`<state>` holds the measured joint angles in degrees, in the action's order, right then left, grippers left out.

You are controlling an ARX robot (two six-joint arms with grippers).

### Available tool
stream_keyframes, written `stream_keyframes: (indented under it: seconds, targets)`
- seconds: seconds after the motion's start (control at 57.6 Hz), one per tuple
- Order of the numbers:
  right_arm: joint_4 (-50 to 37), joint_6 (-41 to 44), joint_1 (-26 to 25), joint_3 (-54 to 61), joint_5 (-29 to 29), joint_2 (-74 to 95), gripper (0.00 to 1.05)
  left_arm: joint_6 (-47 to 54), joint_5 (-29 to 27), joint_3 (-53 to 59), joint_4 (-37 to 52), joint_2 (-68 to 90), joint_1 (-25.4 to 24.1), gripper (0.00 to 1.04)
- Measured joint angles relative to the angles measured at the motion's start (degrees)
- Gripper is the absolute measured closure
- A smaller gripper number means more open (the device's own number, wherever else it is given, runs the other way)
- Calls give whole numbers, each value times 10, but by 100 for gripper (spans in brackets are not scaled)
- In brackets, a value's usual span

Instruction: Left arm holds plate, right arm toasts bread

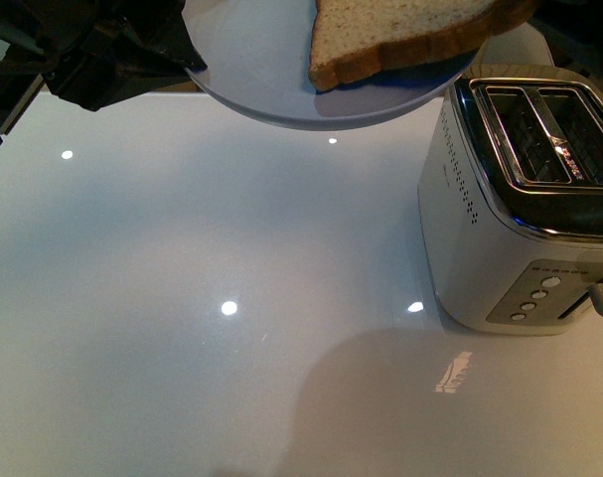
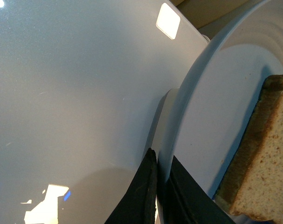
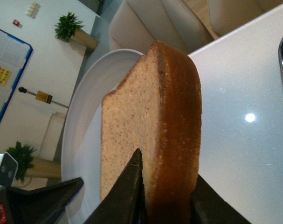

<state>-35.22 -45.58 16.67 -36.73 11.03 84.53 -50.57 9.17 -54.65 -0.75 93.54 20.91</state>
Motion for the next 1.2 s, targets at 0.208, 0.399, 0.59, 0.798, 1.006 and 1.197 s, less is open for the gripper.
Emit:
stream_keyframes:
  seconds: [0.208, 0.399, 0.59, 0.798, 1.006, 1.197]
  targets:
    - [38, 2, -49, -10, -30, -77, 101, -1, 0, 0, 0, 0, 0, 102]
    - [115, 146, -85, -47, -157, -137, 101, -1, 0, 0, 0, 0, 0, 102]
    - [103, 282, -76, -35, -226, -136, 101, -1, 0, 0, 0, 0, 0, 102]
    - [88, 350, -54, -19, -245, -86, 101, -1, 0, 0, 0, 0, 0, 102]
    - [66, 388, -41, -11, -267, -31, 101, -1, 0, 0, 0, 0, 0, 102]
    - [61, 412, -34, -11, -272, 9, 101, -1, 0, 0, 0, 0, 0, 102]
